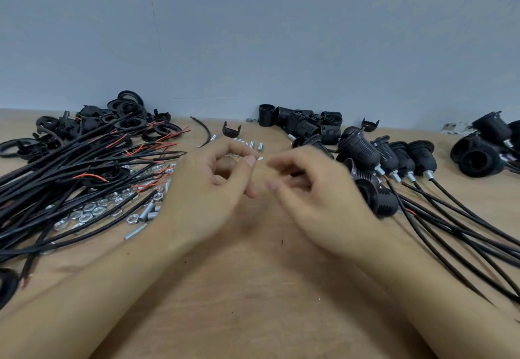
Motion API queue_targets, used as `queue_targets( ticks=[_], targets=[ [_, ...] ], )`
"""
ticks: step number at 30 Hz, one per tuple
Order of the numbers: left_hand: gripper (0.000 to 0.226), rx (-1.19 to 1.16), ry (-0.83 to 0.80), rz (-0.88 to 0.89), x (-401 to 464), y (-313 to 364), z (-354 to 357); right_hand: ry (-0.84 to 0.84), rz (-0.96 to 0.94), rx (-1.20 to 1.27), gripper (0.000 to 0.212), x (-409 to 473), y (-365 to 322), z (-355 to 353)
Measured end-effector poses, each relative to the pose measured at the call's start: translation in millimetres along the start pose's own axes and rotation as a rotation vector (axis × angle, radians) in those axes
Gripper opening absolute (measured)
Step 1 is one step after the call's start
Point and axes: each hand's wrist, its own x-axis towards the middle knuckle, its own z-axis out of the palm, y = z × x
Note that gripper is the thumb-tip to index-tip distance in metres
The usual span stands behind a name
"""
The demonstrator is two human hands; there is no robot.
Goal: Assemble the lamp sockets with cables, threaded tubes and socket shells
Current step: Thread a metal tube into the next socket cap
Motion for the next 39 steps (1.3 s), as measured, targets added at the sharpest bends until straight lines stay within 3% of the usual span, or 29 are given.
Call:
queue_targets(
  ticks=[2,3,8,18,24,27,33,39],
  targets=[
    [0.010,0.016,0.002,0.015,0,-1,0,-0.231,0.179,0.321,0.037,-2,-2,11],
    [0.011,0.031,0.006,0.023,1,-1,0,-0.252,0.261,0.341,0.041,0,1,15],
    [0.015,0.075,0.027,0.023,3,-4,-3,0.101,0.439,0.262,0.028,17,19,6],
    [0.009,0.254,-0.012,0.010,3,-10,-6,0.196,0.524,0.033,0.027,13,36,-7],
    [0.003,0.583,-0.056,0.012,7,-13,-15,0.343,0.550,-0.013,0.034,14,43,-20],
    [0.013,0.719,-0.053,0.029,10,-14,-19,0.366,0.551,-0.016,0.034,15,45,-23],
    [0.043,1.117,-0.166,-0.198,18,-24,-34,0.252,0.405,0.030,0.029,11,38,-15],
    [0.031,1.174,-0.207,-0.215,23,-28,-38,0.162,0.318,0.121,0.025,9,31,-6]
  ],
)
